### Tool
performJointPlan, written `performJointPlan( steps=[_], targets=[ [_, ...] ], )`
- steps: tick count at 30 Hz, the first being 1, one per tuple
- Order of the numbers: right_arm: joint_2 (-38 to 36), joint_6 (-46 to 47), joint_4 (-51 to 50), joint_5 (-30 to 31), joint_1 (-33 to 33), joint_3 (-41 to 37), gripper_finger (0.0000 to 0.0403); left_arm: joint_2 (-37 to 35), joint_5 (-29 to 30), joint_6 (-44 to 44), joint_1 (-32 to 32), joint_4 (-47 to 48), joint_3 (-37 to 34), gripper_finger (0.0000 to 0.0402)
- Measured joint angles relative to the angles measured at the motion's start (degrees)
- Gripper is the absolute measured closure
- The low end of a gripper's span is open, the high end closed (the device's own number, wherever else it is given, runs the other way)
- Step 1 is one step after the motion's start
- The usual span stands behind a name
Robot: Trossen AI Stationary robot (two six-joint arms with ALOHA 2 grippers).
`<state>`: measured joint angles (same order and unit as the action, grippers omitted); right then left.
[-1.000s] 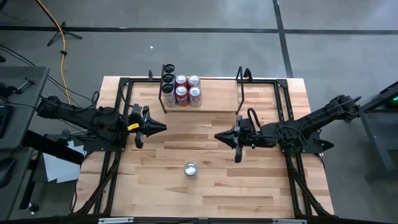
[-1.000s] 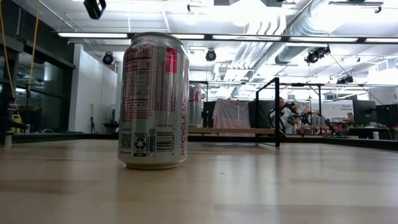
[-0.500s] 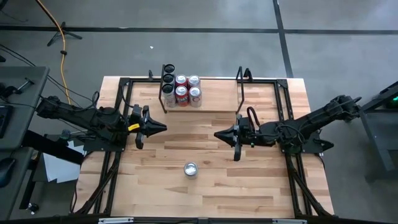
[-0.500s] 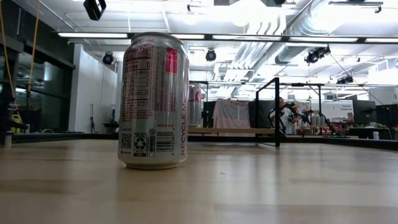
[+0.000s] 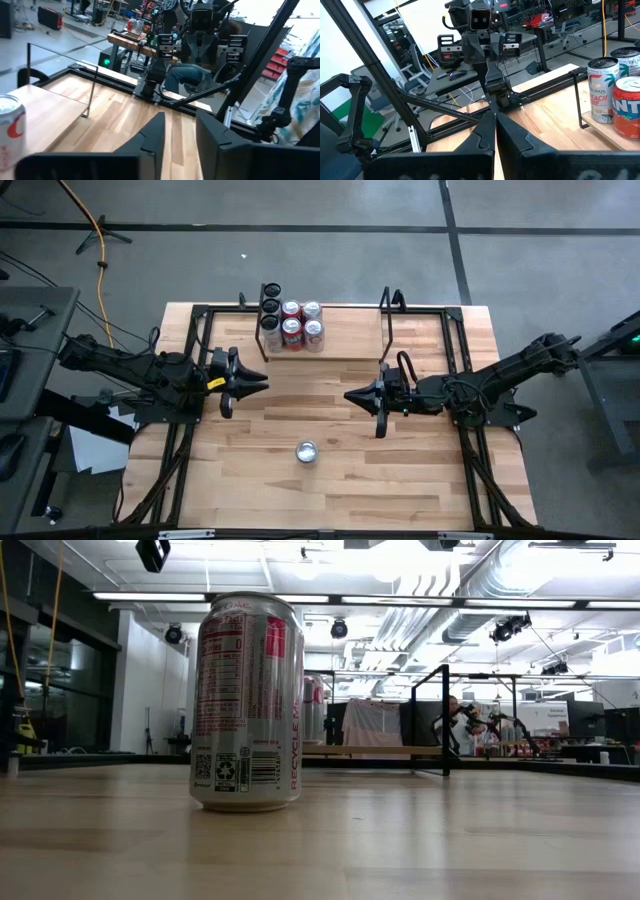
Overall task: Place canned beverage on shelf
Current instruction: Put the silver soda can aligned with the other silver soda can on the shelf
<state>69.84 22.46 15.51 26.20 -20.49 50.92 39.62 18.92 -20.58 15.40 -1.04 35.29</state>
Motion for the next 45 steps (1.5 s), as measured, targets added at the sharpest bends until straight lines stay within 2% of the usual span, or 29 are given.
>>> performJointPlan(
  steps=[5, 15, 19, 25, 28, 30, 35, 38, 42, 45],
  targets=[
    [0.02, 0.0, 0.0, 0.0, 0.0, 0.0, 0.0402, -0.12, 1.14, 0.4, 0.0, 1.58, 0.02, 0.028],
    [0.02, 0.0, -0.02, 0.0, 0.0, 0.0, 0.0402, -3.65, 1.25, -4.57, 0.0, 7.7, 0.04, 0.0149],
    [0.02, 0.0, -0.29, 0.0, 0.0, 0.0, 0.0402, -5.7, 0.7, -4.37, 0.0, 7.7, 0.04, 0.0123],
    [0.02, -0.04, -2.06, 0.0, 0.0, 0.0, 0.0394, -7.95, -0.66, -0.79, 0.02, 7.68, 0.04, 0.0117],
    [0.02, 1.23, -3.01, 0.13, 0.25, 0.0, 0.0352, -8.49, -0.66, -0.7, 0.01, 7.71, 0.04, 0.0117],
    [0.02, 1.27, -3.0, 0.59, 0.26, 0.0, 0.0308, -8.57, -0.64, 0.0, 0.0, 7.66, 0.04, 0.0117],
    [0.02, 1.29, -2.73, 6.96, 0.26, 0.0, 0.0184, -8.57, -0.67, 0.19, 0.02, 7.74, 0.04, 0.0116],
    [0.02, 1.55, -2.76, 7.9, 0.28, 0.0, 0.0119, -8.56, -0.68, 0.15, 0.02, 8.31, 0.04, 0.0116],
    [0.02, 3.15, -2.82, 7.87, 0.37, 0.0, 0.0061, -8.55, -0.7, -0.22, 0.02, 9.91, 0.04, 0.0116],
    [0.02, 2.97, -2.85, 7.61, 0.37, 0.0, 0.0037, -8.55, -0.7, -0.31, 0.02, 10.3, 0.04, 0.0116]
  ],
)
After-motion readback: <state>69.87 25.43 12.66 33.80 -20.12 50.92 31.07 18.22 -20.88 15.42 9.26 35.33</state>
